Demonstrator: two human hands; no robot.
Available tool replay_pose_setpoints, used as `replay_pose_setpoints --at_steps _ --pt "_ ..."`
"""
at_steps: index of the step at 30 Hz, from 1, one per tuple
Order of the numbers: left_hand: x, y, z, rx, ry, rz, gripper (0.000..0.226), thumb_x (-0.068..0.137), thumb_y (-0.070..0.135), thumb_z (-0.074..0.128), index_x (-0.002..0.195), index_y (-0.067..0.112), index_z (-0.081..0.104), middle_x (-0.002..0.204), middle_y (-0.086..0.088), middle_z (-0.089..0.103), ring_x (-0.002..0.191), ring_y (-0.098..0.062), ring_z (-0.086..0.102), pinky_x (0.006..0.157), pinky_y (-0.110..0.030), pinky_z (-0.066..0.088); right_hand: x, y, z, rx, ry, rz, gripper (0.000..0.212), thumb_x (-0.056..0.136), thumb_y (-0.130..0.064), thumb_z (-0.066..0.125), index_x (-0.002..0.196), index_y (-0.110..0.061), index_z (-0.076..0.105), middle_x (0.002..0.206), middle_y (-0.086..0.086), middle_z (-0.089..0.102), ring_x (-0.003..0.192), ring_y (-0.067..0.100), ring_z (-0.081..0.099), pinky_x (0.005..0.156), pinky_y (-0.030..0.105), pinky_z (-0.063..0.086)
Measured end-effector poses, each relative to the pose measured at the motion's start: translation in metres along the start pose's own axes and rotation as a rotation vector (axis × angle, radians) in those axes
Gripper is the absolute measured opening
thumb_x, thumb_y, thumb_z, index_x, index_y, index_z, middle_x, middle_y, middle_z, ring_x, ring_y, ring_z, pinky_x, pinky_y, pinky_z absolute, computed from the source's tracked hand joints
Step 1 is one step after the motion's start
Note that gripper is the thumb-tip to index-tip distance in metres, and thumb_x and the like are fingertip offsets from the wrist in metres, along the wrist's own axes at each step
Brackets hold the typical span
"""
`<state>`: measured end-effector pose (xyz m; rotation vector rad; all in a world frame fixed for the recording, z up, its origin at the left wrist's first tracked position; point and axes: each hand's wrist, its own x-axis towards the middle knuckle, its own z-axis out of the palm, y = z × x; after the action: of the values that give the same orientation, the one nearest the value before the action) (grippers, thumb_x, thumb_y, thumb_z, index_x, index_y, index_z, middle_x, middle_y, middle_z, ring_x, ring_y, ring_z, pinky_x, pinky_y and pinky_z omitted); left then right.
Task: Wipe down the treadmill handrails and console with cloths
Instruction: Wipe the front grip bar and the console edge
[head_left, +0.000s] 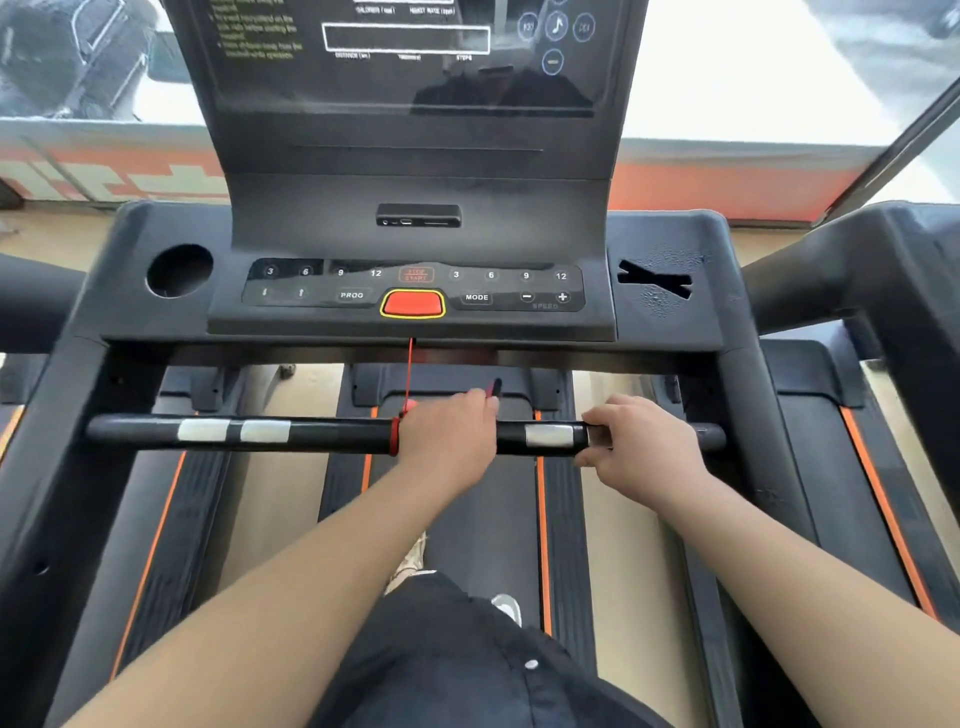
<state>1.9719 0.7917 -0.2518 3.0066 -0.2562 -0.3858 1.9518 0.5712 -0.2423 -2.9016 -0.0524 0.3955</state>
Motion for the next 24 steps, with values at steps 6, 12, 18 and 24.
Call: replay_pose_setpoints --at_steps 6,12,18,24 --pt "-0.04 0.006 0.029 -0.108 0.292 0.097 0.045 0.107 0.034 0.035 0.118 0.008 0.07 0.115 -0.008 0.074 0.112 -0.032 0.066 0.103 -0.043 0.048 -0.001 -0.001 0.002 -0.014 -0.002 0.0 0.035 0.088 -0.042 0.072 0.12 -0.031 0.067 0.104 -0.011 0.056 0.11 0.016 0.053 0.076 0.031 0.048" --pt "-0.039 0.001 0.042 -0.168 0.346 0.318 0.047 0.105 0.037 0.039 0.124 0.009 0.071 0.13 -0.009 0.07 0.126 -0.032 0.063 0.107 -0.049 0.05 -0.007 0.005 0.004 0.014 0.003 -0.054 0.044 0.09 -0.046 0.068 0.132 -0.032 0.059 0.118 -0.012 0.058 0.119 0.015 0.051 0.087 0.033 0.048" --pt "-0.031 0.055 0.033 -0.013 0.138 0.42 0.065 0.104 0.048 0.018 0.134 0.012 0.064 0.146 -0.011 0.058 0.136 -0.04 0.051 0.114 -0.052 0.04 -0.018 0.044 0.0 -0.062 0.125 0.011 0.05 0.081 -0.049 0.077 0.125 -0.027 0.065 0.114 -0.008 0.062 0.112 0.019 0.056 0.083 0.035 0.053" --pt "-0.014 0.045 0.027 0.001 0.256 0.442 0.062 0.097 0.058 0.037 0.137 0.018 0.06 0.138 -0.012 0.063 0.118 -0.033 0.064 0.091 -0.044 0.055 -0.015 0.054 0.005 -0.025 0.154 0.058 0.037 0.079 -0.044 0.078 0.114 -0.034 0.069 0.101 -0.013 0.06 0.102 0.014 0.053 0.072 0.028 0.047"
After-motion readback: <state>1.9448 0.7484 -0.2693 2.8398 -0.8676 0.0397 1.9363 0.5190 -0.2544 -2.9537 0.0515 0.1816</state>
